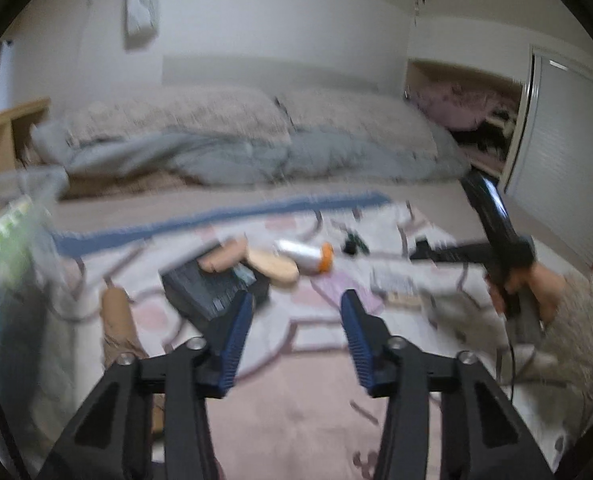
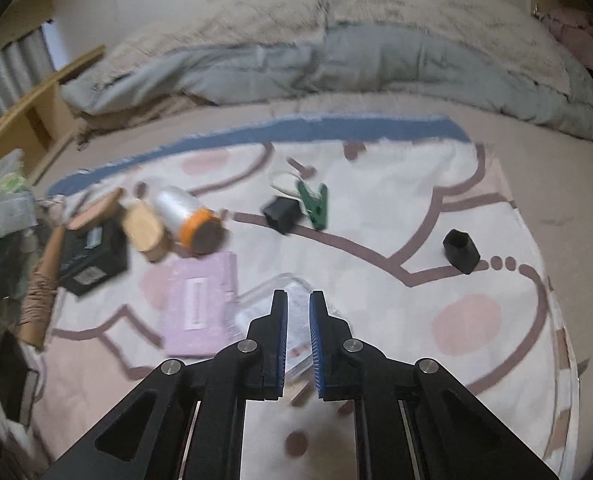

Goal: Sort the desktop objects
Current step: 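Move the right tool toward the wooden matchbox while the left tool approaches the clear square case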

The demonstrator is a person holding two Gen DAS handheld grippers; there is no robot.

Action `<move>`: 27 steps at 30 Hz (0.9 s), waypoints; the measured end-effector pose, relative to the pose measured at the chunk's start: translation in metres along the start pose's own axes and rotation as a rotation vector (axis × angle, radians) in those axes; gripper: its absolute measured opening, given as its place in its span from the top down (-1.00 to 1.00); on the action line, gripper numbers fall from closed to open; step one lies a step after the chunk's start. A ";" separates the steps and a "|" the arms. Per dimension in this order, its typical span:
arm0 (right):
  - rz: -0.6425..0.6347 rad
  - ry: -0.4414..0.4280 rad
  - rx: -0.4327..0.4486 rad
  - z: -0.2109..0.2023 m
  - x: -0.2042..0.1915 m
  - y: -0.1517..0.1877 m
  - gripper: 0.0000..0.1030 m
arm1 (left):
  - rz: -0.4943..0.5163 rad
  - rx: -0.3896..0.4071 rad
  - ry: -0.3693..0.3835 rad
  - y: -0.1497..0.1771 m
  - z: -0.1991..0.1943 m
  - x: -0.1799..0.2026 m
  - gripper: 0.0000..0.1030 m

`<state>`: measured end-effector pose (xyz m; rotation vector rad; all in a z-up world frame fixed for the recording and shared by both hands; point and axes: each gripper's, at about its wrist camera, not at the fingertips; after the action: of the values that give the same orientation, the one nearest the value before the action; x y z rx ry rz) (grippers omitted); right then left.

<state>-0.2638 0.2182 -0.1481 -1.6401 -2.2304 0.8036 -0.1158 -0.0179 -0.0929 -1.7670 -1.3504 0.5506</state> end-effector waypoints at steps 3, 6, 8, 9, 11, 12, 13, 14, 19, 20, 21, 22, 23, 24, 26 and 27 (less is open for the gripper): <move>0.018 0.013 -0.026 0.021 0.008 -0.008 0.78 | 0.013 -0.051 0.016 0.014 0.009 0.006 0.29; 0.033 0.014 -0.044 0.037 0.013 -0.013 0.78 | 0.028 -0.090 0.027 0.025 0.017 0.010 0.29; 0.037 0.004 -0.080 0.051 0.014 -0.012 0.78 | 0.025 -0.111 0.034 0.030 0.021 0.011 0.29; 0.034 0.009 -0.097 0.056 0.013 -0.011 0.78 | 0.023 -0.120 0.034 0.033 0.023 0.010 0.29; 0.033 0.008 -0.090 0.056 0.013 -0.004 0.78 | 0.011 -0.147 0.042 0.038 0.029 0.010 0.29; 0.038 -0.011 -0.094 0.053 0.013 -0.001 0.78 | 0.006 -0.155 0.044 0.040 0.031 0.008 0.29; 0.042 -0.029 -0.100 0.051 0.014 0.002 0.78 | 0.001 -0.160 0.047 0.041 0.033 0.007 0.29; 0.049 -0.049 -0.105 0.048 0.014 0.009 0.78 | -0.007 -0.166 0.050 0.043 0.035 0.006 0.30; 0.054 -0.128 -0.127 0.031 0.006 0.039 0.78 | -0.049 -0.206 0.065 0.051 0.045 0.000 0.30; 0.058 -0.148 -0.131 0.027 0.004 0.045 0.78 | -0.049 -0.211 0.066 0.053 0.045 0.001 0.30; 0.062 -0.177 -0.140 0.021 0.001 0.052 0.78 | -0.045 -0.214 0.065 0.054 0.046 0.002 0.30; 0.060 -0.201 -0.152 0.019 -0.002 0.057 0.78 | -0.040 -0.216 0.064 0.056 0.046 0.003 0.30; 0.053 -0.220 -0.166 0.017 -0.007 0.061 0.78 | -0.038 -0.218 0.066 0.057 0.047 0.003 0.30; 0.028 -0.258 -0.209 0.016 -0.017 0.069 0.78 | -0.039 -0.223 0.073 0.059 0.047 0.004 0.30; -0.013 -0.283 -0.225 0.011 -0.031 0.077 0.78 | -0.041 -0.230 0.083 0.060 0.048 0.005 0.29; -0.030 -0.295 -0.218 0.007 -0.036 0.079 0.78 | -0.039 -0.233 0.090 0.062 0.048 0.006 0.29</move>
<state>-0.1928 0.1992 -0.1942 -1.6685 -2.6219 0.8696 -0.1148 -0.0012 -0.1698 -1.9228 -1.4287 0.2974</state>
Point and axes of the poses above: each gripper's, at about its wrist camera, not at the fingertips, and z roughly the way its jaws point, x to its right, y to its underside, and after that the axes turned 1 degree about y, right-handed
